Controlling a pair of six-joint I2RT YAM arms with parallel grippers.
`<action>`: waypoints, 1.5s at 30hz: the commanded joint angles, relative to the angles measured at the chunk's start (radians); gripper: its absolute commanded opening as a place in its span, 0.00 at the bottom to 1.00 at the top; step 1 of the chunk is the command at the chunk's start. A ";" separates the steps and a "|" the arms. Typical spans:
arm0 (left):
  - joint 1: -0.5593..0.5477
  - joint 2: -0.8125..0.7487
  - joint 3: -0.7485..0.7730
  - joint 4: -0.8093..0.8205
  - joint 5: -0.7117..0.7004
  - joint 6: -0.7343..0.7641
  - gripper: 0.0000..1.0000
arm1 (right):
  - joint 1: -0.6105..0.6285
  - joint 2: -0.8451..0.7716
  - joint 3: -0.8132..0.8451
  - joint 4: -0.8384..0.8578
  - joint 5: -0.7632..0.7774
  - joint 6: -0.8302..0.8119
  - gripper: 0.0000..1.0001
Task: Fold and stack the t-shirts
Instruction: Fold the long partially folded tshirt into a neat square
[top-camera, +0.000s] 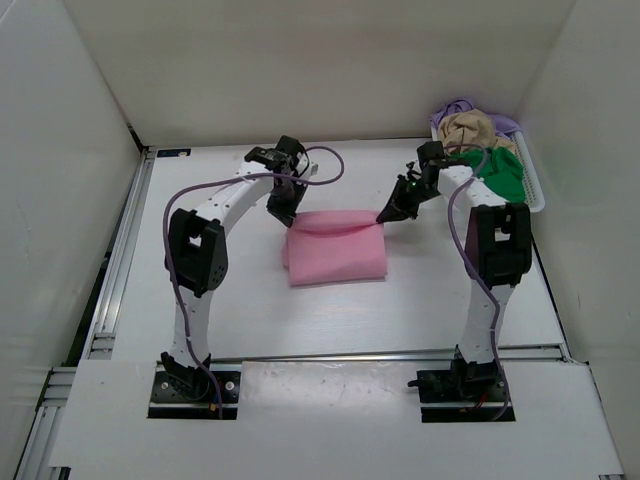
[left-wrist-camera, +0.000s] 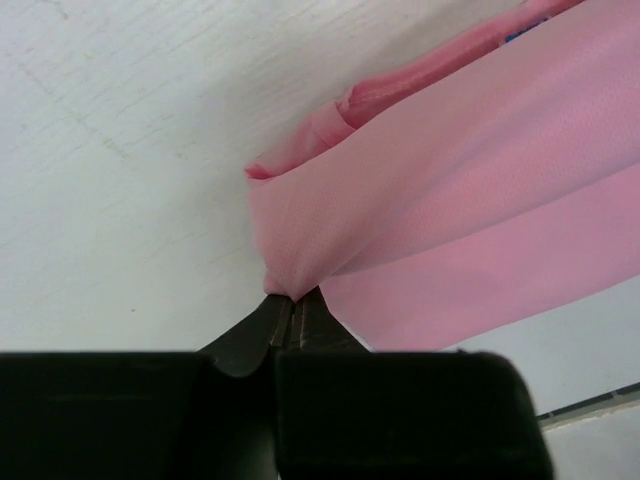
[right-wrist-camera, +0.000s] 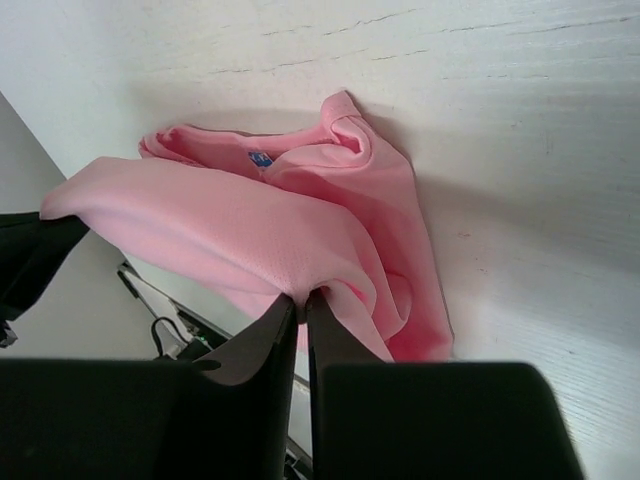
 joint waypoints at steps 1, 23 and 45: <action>0.026 -0.009 0.042 0.017 -0.045 0.007 0.12 | -0.006 0.021 0.038 0.042 -0.017 0.015 0.15; -0.013 -0.069 -0.065 0.177 -0.038 0.007 0.53 | 0.103 0.045 0.056 0.180 0.053 -0.041 0.00; 0.075 0.015 0.130 0.155 -0.099 0.007 0.78 | 0.103 0.160 0.213 0.225 0.056 0.078 0.02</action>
